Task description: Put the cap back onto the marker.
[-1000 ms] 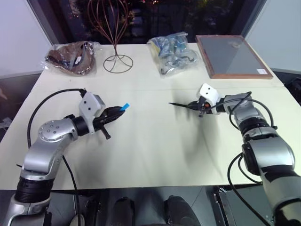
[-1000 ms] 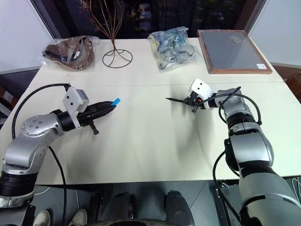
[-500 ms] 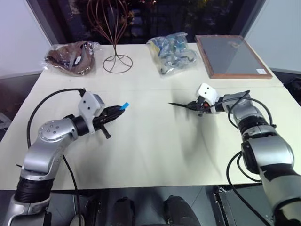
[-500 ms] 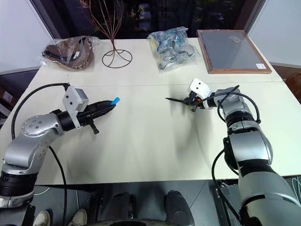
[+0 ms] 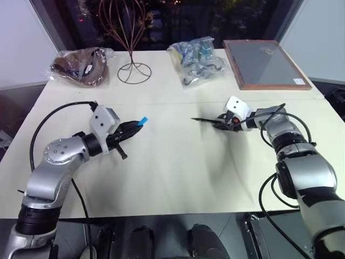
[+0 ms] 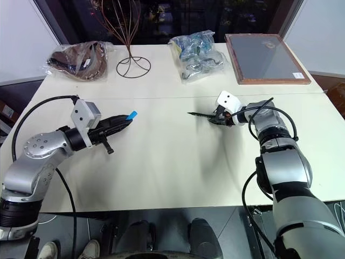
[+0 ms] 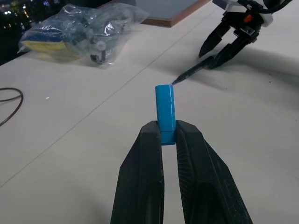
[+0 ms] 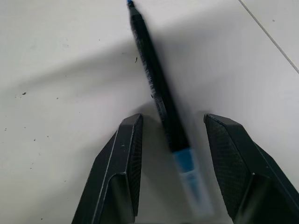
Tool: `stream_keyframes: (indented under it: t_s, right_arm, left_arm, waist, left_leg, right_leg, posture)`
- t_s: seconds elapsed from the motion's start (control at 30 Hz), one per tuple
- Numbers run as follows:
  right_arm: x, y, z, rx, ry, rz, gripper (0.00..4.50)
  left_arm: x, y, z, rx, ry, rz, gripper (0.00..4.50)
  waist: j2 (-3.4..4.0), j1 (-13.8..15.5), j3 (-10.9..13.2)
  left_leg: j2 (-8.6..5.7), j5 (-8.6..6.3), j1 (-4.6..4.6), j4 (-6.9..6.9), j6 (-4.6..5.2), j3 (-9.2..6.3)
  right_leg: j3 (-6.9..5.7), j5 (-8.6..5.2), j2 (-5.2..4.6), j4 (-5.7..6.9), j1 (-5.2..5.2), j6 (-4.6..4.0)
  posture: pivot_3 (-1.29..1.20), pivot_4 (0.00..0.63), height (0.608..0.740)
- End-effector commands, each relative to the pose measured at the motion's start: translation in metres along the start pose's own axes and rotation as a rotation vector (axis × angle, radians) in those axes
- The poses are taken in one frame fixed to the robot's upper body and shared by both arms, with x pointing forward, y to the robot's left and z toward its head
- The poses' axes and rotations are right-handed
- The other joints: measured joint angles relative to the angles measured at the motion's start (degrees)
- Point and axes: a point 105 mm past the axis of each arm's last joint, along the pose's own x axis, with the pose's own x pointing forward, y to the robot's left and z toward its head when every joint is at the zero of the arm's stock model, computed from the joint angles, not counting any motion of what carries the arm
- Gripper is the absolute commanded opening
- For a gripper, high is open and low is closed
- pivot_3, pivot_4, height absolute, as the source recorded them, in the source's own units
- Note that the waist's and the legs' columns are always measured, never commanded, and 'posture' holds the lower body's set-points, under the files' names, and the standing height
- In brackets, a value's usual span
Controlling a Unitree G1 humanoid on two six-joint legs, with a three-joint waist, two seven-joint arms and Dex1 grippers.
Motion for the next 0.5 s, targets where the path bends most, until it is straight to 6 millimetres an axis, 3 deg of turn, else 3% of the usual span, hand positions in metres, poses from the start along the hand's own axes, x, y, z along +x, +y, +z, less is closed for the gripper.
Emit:
stream_keyframes:
  t_s: [0.03,0.2,0.33,0.5]
  right_arm:
    - [0.0068,0.0110,-0.0150,0.018,0.055,0.035,2.13]
    - [0.0087,0.0129,-0.0156,0.039,0.061,0.043,2.13]
    - [0.0115,0.0136,-0.0145,0.036,0.067,0.040,0.43]
    - [0.0155,0.0166,-0.0113,0.034,0.057,0.050,0.43]
  left_arm:
    - [-0.0061,0.0026,0.0138,0.043,-0.037,0.020,0.00]
    - [-0.0088,0.0015,0.0137,0.045,-0.036,0.026,0.00]
    - [-0.0122,0.0020,0.0139,0.048,-0.030,0.038,0.00]
    - [-0.0152,0.0029,0.0157,0.048,-0.028,0.048,0.00]
  waist:
    - [0.00,-0.04,0.00]
    - [0.00,-0.29,0.00]
    - [0.00,-0.41,0.00]
    - [-0.01,-0.47,-0.01]
  left_leg:
    - [0.00,0.00,0.00,0.00,0.00,0.00]
    - [0.02,0.00,0.00,0.00,0.00,0.00]
    - [0.04,0.00,0.01,0.01,0.00,0.00]
    - [0.04,0.00,0.05,0.02,0.00,-0.01]
  right_leg:
    - [0.00,0.00,0.00,0.00,0.00,0.00]
    - [0.00,0.00,0.00,0.00,0.00,0.00]
    - [0.00,0.00,0.00,-0.01,0.02,0.00]
    - [0.01,0.00,0.00,-0.01,0.05,0.00]
  posture:
    - [0.00,0.150,0.740]
    - [0.00,0.150,0.740]
    - [0.00,0.150,0.740]
    - [0.00,0.150,0.740]
